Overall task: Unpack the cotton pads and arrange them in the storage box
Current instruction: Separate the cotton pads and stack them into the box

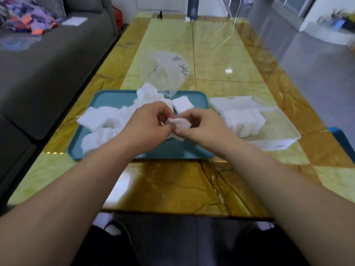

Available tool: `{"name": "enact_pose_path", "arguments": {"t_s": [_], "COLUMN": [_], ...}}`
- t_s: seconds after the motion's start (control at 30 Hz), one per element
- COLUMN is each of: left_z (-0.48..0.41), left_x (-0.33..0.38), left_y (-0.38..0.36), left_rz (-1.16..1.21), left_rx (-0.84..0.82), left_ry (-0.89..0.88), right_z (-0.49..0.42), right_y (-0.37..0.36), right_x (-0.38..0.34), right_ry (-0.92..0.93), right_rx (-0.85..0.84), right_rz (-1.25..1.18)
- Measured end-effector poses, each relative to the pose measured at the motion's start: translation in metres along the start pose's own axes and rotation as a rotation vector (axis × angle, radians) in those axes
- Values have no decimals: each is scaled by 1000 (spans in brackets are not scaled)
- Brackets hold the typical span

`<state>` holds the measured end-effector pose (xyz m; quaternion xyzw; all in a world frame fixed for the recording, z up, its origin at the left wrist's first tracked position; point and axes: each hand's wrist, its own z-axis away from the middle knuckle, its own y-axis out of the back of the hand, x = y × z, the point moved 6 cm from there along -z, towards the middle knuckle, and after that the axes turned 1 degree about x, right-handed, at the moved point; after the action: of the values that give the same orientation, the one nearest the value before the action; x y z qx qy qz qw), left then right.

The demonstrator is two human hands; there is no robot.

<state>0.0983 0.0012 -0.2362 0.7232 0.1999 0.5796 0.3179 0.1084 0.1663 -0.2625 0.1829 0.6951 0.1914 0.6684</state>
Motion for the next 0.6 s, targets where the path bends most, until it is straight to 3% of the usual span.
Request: {"name": "enact_pose_path", "arguments": {"t_s": [0.33,0.47,0.6], "left_z": [6,10,10], "left_x": [-13,-14,-14], "left_y": [-11,-20,-23], "left_rz": [151,23,33], "left_rx": [-111,-240,-226], "left_ry": [59,68,87], "right_z": [1,7,8], "right_y": [7,8,7], "right_x": [13,12,12], "right_ry": [-53,-56,-32], "right_rx": [-13,-80,-90], "right_rz": [-36,24,38]}}
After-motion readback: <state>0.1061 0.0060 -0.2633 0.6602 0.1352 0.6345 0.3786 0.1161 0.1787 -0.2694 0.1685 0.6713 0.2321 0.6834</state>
